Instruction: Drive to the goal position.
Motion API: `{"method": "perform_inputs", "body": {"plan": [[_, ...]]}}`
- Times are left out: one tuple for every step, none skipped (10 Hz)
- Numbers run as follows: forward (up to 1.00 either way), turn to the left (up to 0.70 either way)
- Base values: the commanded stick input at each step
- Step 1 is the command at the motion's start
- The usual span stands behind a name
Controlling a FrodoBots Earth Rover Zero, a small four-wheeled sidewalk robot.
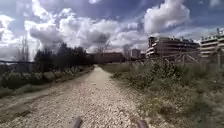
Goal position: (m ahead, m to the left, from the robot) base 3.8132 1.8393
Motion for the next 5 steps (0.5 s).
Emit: {"method": "perform_inputs", "body": {"plan": [[0.0,0.18],[0.0,0.19],[0.0,0.45],[0.0,0.45],[0.0,0.45]]}}
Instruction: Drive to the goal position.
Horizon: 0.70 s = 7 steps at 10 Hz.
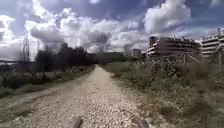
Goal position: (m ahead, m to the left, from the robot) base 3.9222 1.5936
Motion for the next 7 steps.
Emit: {"method": "perform_inputs", "body": {"plan": [[0.0,0.45],[0.0,0.45],[0.0,0.45],[0.0,0.45],[0.0,0.45],[0.0,0.45],[0.0,0.45]]}}
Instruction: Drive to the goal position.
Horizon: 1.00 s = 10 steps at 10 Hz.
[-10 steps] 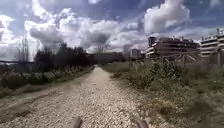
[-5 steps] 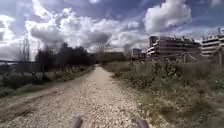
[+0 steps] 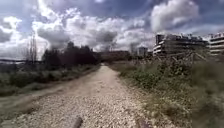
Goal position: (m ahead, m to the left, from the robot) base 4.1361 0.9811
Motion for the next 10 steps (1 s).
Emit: {"method": "perform_inputs", "body": {"plan": [[0.0,0.45],[0.0,0.45],[0.0,0.45],[0.0,0.45],[0.0,0.45],[0.0,0.44],[0.0,0.0],[0.0,0.0],[0.0,0.0],[0.0,0.0]]}}
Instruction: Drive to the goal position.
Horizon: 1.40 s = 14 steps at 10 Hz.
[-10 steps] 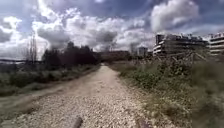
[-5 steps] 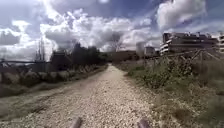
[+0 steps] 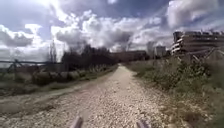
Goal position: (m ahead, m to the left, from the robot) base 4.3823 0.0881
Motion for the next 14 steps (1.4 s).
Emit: {"method": "perform_inputs", "body": {"plan": [[0.0,0.0],[0.0,0.0],[0.0,0.0],[0.0,0.18],[0.0,0.27],[0.0,0.0],[0.0,0.0],[0.0,0.0],[0.06,0.0],[0.59,0.0],[1.0,0.0],[1.0,0.0],[1.0,0.17],[1.0,0.27]]}}
